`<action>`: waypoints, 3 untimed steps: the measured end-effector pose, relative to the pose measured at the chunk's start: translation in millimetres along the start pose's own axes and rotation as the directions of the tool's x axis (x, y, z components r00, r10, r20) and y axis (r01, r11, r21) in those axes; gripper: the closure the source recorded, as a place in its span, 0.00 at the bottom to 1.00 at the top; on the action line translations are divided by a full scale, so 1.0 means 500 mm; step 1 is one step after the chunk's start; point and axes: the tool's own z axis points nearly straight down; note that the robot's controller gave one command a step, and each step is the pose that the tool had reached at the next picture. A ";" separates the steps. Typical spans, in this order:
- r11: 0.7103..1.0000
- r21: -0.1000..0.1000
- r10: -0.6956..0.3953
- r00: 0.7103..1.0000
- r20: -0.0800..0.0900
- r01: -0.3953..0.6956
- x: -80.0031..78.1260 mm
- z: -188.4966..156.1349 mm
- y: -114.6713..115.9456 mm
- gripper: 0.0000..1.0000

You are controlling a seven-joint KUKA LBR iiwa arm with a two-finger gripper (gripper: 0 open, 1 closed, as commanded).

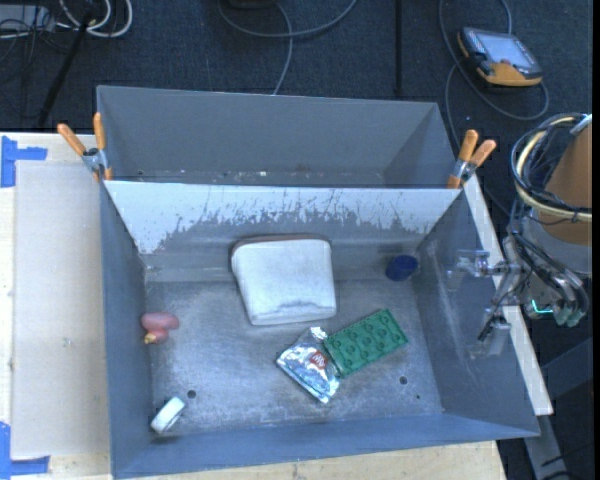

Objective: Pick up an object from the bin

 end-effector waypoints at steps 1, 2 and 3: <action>0.981 0.001 -0.194 0.981 0.005 0.194 -0.039 0.340 0.073 0.00; 0.980 0.007 -0.199 0.980 0.013 0.198 -0.045 0.328 0.070 1.00; 0.980 0.004 -0.201 0.980 0.008 0.201 -0.042 0.332 0.072 0.00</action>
Offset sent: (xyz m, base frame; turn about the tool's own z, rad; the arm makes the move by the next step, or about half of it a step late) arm 0.0191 0.0356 -0.1660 -0.1973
